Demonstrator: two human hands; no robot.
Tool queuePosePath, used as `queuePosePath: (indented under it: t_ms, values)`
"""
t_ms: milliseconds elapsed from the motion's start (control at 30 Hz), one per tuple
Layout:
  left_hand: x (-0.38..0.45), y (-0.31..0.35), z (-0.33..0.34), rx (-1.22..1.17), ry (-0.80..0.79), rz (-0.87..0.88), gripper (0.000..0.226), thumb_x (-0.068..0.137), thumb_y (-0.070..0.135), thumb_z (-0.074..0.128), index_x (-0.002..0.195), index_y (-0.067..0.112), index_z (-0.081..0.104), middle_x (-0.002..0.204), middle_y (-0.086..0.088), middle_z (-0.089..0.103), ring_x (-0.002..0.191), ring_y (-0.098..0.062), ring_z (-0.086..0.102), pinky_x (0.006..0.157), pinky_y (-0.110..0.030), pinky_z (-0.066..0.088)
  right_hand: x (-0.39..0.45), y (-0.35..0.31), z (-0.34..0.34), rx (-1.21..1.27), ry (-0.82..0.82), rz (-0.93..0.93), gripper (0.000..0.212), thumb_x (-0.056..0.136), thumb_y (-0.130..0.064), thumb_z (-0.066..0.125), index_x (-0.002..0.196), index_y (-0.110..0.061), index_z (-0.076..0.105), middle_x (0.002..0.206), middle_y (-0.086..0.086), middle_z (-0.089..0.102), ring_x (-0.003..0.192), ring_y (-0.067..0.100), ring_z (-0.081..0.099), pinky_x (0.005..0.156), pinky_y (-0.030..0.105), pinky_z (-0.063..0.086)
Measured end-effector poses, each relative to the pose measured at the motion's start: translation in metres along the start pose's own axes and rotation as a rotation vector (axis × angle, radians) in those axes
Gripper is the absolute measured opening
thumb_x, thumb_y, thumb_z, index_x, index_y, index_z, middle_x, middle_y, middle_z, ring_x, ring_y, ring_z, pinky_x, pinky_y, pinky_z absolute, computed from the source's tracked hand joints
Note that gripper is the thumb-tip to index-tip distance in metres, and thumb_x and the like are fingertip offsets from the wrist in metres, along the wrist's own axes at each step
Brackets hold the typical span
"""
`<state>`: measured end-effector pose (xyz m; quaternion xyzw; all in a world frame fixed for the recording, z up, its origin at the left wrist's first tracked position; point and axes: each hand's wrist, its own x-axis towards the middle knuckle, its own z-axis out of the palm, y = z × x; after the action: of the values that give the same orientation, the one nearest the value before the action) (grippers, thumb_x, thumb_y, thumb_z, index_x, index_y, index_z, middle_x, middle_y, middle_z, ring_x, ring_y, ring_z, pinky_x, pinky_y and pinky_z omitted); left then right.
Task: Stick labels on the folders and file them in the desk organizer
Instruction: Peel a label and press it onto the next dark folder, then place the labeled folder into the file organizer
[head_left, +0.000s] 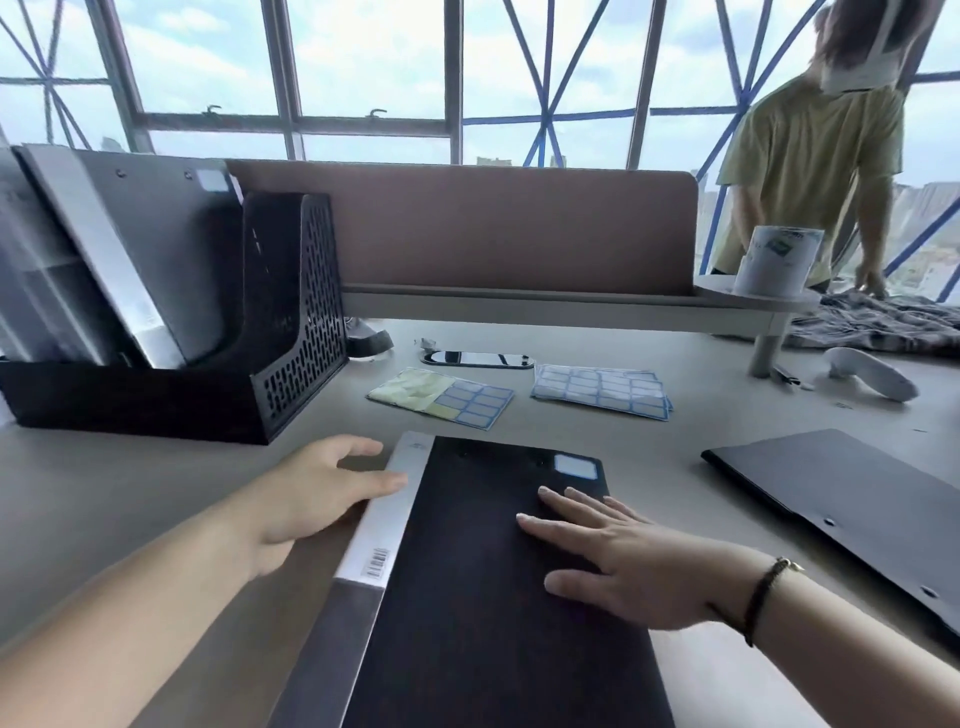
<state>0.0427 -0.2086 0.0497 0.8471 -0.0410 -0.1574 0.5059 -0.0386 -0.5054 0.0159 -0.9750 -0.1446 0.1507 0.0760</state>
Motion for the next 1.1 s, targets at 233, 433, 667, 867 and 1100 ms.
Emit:
queuePosePath:
  t_ms: [233,433,667,867,1100]
  values:
    - [0.0,0.009,0.003,-0.451,0.022,-0.017,0.052,0.083,-0.01,0.067,0.126,0.012,0.048,0.108,-0.016,0.071,0.08,-0.025,0.068,0.066,-0.034,0.053,-0.001,-0.01,0.008,0.013,0.09,0.099,0.059,0.096,-0.069,0.023,0.148,-0.06,-0.002,0.162,-0.022,-0.016,0.148,0.002,-0.019,0.122,0.032,-0.009]
    - [-0.019,-0.006,0.002,-0.184,-0.136,-0.03,0.023,0.085,-0.001,0.07,0.108,0.002,0.072,0.107,-0.02,0.074,0.083,-0.023,0.071,0.059,-0.028,0.055,0.0,-0.019,0.013,0.018,0.172,0.137,0.061,0.068,-0.084,-0.003,0.128,-0.075,0.001,0.158,-0.028,-0.012,0.147,-0.001,-0.013,0.122,0.03,-0.006]
    - [-0.033,-0.011,-0.014,-0.251,-0.025,0.052,0.106,0.066,-0.001,0.08,0.152,0.034,0.028,0.117,-0.011,0.07,0.106,-0.024,0.068,0.109,-0.046,0.042,0.022,-0.03,0.004,0.1,0.248,0.113,0.072,0.047,-0.104,0.003,0.116,-0.084,0.01,0.151,-0.038,-0.008,0.148,-0.006,-0.002,0.122,0.025,0.007]
    - [-0.043,-0.012,-0.05,-0.378,0.128,0.166,0.086,0.079,-0.014,0.068,0.145,0.032,0.037,0.102,-0.007,0.077,0.097,-0.027,0.073,0.085,-0.041,0.057,0.042,-0.084,-0.02,0.042,0.427,0.044,0.07,0.087,-0.068,0.048,0.145,-0.065,0.009,0.16,-0.03,0.002,0.149,0.001,0.006,0.118,0.026,0.022]
    - [-0.048,-0.018,-0.109,-0.567,0.344,0.296,0.077,0.083,-0.015,0.064,0.139,0.035,0.044,0.109,0.004,0.076,0.1,-0.025,0.072,0.075,-0.041,0.053,0.091,-0.158,-0.048,0.016,0.501,-0.153,0.083,0.084,-0.069,0.051,0.148,-0.061,-0.001,0.164,-0.022,-0.004,0.149,0.005,0.002,0.117,0.027,0.02]
